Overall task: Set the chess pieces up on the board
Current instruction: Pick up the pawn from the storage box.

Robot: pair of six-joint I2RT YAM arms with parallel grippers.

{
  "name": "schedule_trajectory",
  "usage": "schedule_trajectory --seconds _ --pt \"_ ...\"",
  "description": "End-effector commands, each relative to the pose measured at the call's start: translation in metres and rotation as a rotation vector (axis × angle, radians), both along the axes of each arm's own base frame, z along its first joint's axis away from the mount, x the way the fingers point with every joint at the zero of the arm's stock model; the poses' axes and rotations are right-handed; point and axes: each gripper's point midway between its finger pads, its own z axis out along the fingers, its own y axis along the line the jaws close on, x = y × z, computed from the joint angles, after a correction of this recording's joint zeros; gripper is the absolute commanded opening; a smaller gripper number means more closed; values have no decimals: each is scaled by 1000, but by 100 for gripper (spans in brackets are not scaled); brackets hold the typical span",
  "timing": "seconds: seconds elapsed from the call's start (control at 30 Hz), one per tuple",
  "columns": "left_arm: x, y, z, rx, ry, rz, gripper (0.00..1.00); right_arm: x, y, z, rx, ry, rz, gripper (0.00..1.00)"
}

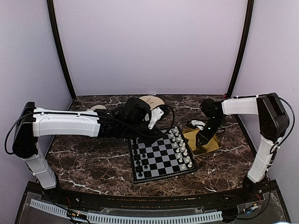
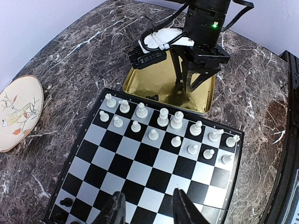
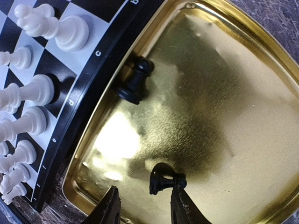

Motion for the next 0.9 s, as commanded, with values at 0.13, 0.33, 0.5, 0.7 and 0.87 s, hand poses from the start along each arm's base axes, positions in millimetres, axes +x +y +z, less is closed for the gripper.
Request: schedule_trajectory --seconds 0.13,0.33,0.5,0.7,0.87 --pt "1 0 6 -31 -11 9 36 18 -11 -6 -99 -54 -42 36" --pt "-1 -1 2 -39 5 6 36 27 -12 -6 -116 -77 -61 36" --pt "-2 -1 1 -36 10 5 36 28 -15 -9 -134 -71 -73 35" --pt "-2 2 -2 -21 4 6 36 24 -18 -8 -144 -63 -80 32" --pt "-2 2 -6 -14 7 6 36 19 -17 -11 -135 -37 -68 27"
